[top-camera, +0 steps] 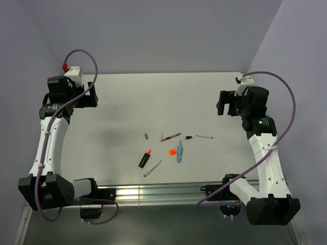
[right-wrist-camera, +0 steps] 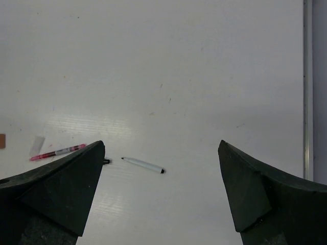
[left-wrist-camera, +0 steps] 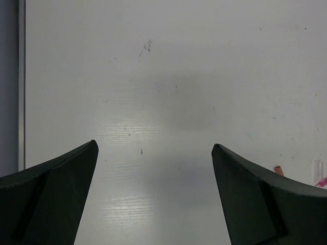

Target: Insert the pens into the pen caps

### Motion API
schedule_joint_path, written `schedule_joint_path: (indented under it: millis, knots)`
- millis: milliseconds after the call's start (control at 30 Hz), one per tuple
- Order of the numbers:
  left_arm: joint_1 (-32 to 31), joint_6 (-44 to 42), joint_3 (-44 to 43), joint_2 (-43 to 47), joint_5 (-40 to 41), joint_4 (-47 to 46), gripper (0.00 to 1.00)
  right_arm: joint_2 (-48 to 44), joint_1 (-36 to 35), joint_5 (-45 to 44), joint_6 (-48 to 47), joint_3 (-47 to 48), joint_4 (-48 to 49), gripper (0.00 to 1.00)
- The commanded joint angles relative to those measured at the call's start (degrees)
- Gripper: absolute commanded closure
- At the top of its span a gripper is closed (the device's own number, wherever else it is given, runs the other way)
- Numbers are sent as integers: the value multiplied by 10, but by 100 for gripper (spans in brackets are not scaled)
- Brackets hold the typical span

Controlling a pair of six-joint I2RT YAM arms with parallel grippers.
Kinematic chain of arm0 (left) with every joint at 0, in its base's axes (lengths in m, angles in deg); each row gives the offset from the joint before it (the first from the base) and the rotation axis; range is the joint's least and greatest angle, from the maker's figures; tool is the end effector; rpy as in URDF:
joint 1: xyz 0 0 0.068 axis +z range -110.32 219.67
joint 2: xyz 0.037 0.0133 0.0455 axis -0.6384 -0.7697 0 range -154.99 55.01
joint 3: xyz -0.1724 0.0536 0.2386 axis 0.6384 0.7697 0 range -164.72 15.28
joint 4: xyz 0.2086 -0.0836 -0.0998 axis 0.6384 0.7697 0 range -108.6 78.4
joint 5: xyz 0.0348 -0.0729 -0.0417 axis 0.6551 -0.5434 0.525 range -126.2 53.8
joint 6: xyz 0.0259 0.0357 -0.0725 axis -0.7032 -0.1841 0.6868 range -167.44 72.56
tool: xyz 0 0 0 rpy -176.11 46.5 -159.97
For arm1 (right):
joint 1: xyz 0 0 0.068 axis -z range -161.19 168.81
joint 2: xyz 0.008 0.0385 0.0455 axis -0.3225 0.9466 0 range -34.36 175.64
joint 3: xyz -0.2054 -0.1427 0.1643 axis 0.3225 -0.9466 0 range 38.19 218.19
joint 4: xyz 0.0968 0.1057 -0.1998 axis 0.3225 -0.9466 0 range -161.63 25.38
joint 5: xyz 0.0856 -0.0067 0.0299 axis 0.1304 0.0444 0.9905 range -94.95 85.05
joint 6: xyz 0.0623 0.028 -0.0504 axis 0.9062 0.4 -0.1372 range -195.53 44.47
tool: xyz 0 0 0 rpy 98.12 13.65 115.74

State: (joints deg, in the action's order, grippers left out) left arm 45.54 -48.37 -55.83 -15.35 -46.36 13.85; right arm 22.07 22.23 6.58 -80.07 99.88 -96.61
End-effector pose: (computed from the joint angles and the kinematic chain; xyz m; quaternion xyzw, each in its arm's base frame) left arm 0.2750 0.0150 0.3733 0.0056 0.8710 -0.0484 0.4889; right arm 0.2126 0.0021 0.3706 -0.0610 0.8465 0.0491 0.5267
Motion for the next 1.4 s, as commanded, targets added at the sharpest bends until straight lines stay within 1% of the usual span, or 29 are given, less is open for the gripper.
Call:
schedule_joint_path:
  millis: [0,167,200,267,300,367,400,467,500,567,600,633,700,833,900,1067,1100,1133,1267,1367]
  knots:
    - [-13,-23,-8,0,25,-6,0,2,4,14,-3,15,4,0]
    - [-59,-49,-3,-17,58,23,0,10,4,20,-1,13,4,0]
    - [-88,-52,8,-20,65,28,0,12,4,22,0,14,4,0]
    - [-116,-59,20,-26,73,38,1,17,4,24,1,14,4,0]
    - [-145,-60,34,-32,71,47,1,18,4,24,3,14,4,0]
    - [-179,-56,49,-39,67,61,0,21,4,24,5,14,5,0]
    - [-217,-52,67,-43,70,65,1,24,4,24,9,14,5,0]
    - [-259,-35,84,-47,75,69,0,27,4,21,14,15,6,0]
    - [-300,-28,101,-51,80,69,1,30,4,16,15,16,7,0]
    - [-337,-7,116,-62,92,74,3,30,4,-3,22,15,12,0]
    - [-367,0,120,-74,91,77,5,27,4,-7,22,11,15,0]
    - [-380,25,125,-81,91,81,8,26,4,-12,25,7,18,0]
    - [-414,38,135,-102,89,89,13,22,4,-19,28,0,26,0]
    - [-452,52,144,-124,94,87,21,21,4,-33,22,-3,27,0]
    - [-463,60,142,-139,73,91,22,21,4,-43,18,-3,28,0]
    - [-495,87,128,-164,61,90,22,17,4,-45,14,-4,28,0]
    - [-499,94,125,-171,47,90,22,15,4,-48,20,-6,29,0]
    - [-500,118,123,-175,50,88,22,14,4,-63,25,-6,30,0]
    - [-522,158,113,-204,90,83,24,11,5,-76,29,-3,31,0]
    - [-536,170,91,-231,99,88,25,9,6,-58,21,-1,30,0]
